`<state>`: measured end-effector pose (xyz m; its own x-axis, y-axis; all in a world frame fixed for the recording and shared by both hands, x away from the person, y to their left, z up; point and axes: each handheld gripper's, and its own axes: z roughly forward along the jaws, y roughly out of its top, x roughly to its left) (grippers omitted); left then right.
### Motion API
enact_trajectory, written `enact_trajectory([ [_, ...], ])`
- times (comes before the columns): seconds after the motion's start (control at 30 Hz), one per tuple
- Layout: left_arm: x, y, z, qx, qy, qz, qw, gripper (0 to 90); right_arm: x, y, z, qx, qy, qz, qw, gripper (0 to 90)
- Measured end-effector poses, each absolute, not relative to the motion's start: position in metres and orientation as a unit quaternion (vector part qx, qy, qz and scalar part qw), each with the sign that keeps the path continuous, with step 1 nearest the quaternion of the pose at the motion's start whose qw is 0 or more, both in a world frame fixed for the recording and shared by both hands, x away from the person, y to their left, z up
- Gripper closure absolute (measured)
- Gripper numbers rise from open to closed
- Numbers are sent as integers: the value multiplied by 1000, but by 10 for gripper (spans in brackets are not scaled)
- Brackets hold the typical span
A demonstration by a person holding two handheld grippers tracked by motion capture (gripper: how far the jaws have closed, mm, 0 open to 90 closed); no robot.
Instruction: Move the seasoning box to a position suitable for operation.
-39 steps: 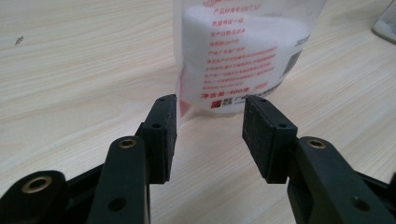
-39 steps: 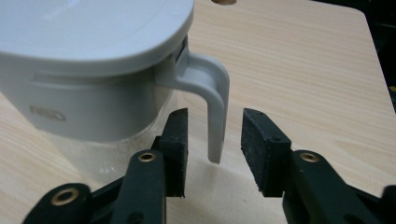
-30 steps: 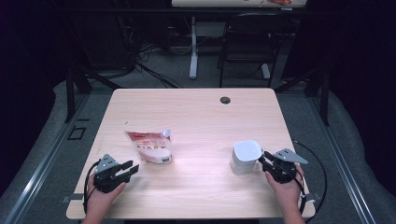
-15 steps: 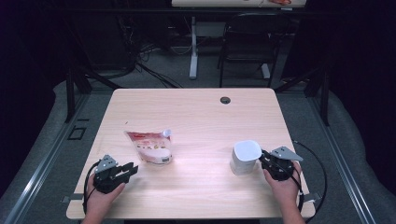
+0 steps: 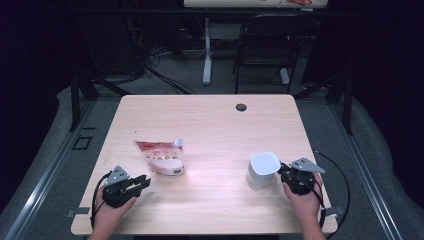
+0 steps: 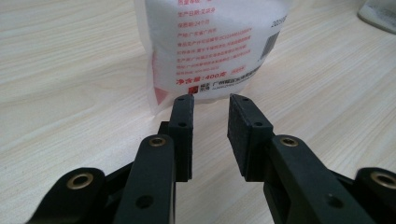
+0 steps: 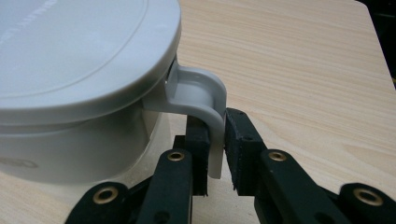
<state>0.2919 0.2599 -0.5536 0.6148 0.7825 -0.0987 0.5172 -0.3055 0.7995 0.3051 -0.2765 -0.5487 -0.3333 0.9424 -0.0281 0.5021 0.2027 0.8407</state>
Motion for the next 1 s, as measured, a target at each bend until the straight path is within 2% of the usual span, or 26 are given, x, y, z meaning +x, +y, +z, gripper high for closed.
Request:
enact_trajectory([
  [0.67, 289, 257, -552, 797, 399, 165, 423, 712, 299, -248, -545, 490, 730, 373, 296, 819],
  [1.0, 288, 256, -552, 798, 398, 163, 422, 713, 296, -226, -546, 484, 736, 381, 279, 818],
])
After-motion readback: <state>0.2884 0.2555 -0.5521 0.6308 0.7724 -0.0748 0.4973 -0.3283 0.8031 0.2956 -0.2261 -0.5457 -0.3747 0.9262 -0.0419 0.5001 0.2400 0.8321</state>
